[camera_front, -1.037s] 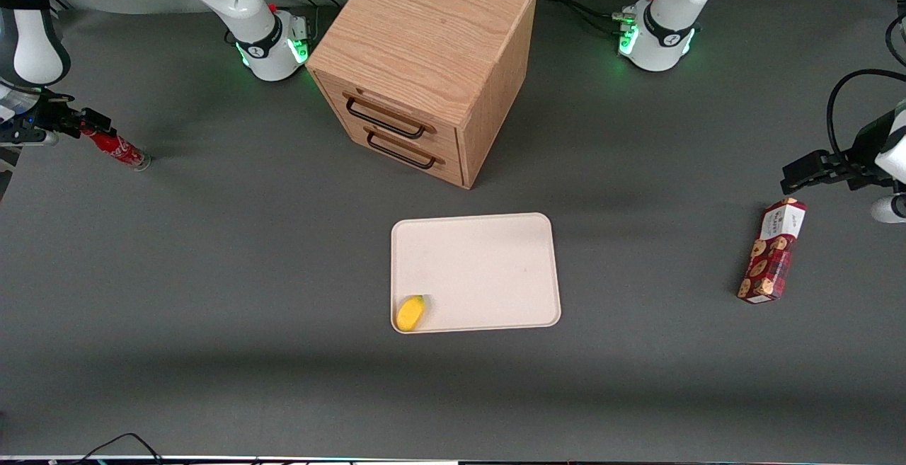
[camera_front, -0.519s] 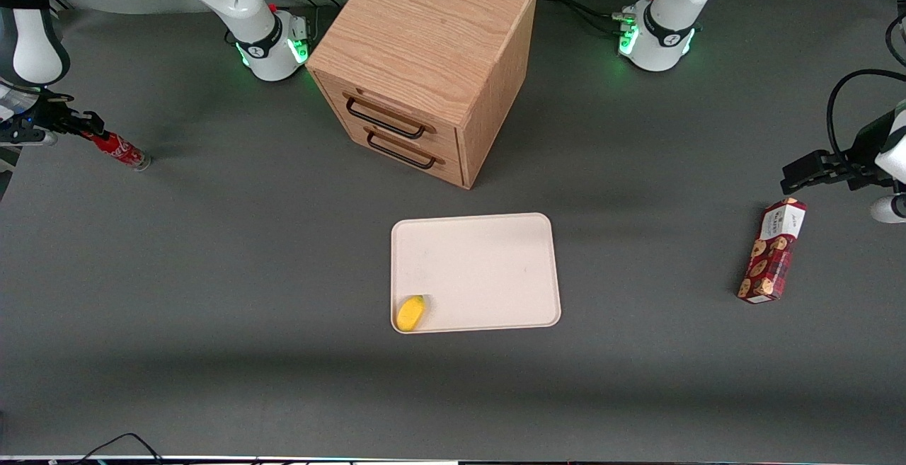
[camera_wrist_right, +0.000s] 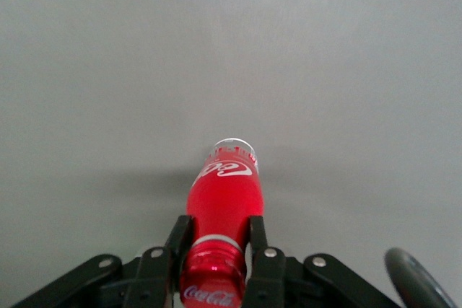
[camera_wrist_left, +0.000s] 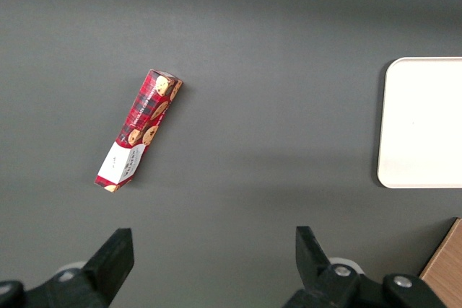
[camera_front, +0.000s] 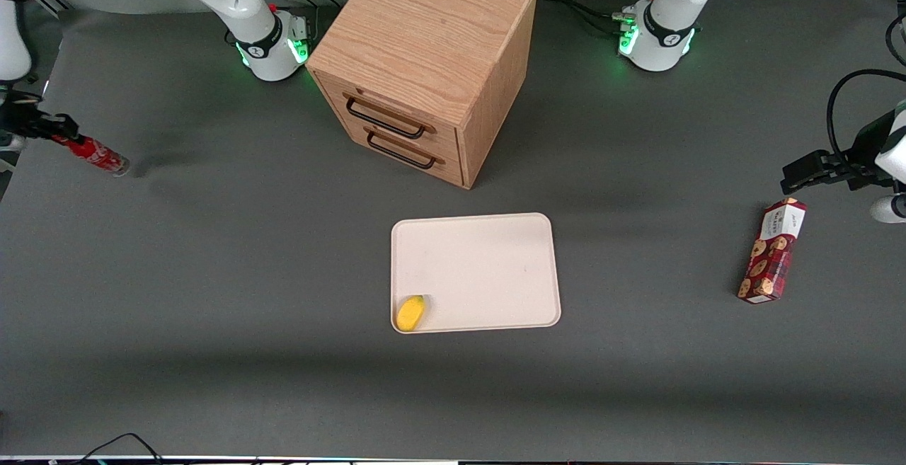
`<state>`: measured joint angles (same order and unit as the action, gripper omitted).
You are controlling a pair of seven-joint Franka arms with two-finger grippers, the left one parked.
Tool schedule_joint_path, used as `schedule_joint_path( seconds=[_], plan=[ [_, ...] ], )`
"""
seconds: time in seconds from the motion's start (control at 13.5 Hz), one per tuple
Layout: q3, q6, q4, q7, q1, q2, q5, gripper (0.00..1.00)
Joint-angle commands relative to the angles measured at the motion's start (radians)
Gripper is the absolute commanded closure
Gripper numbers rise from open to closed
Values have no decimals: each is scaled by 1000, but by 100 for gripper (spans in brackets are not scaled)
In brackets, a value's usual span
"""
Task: Place coke bottle on tray
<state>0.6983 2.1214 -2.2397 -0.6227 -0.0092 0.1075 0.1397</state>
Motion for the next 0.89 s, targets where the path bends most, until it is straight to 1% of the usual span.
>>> schedule_joint_path(
  seconds=[0.0, 0.3, 0.52, 0.59, 0.74, 0.81],
  plan=[
    [-107, -196, 232, 95, 6, 3, 9, 100],
    [-325, -438, 524, 275, 8, -49, -23, 100],
    [-526, -601, 702, 533, 9, -90, -57, 100],
    [-598, -623, 727, 631, 11, -92, -60, 100],
    [-738, -630, 741, 827, 14, -92, -101, 100],
    [-800, -629, 752, 921, 14, -104, -107, 100]
  ],
)
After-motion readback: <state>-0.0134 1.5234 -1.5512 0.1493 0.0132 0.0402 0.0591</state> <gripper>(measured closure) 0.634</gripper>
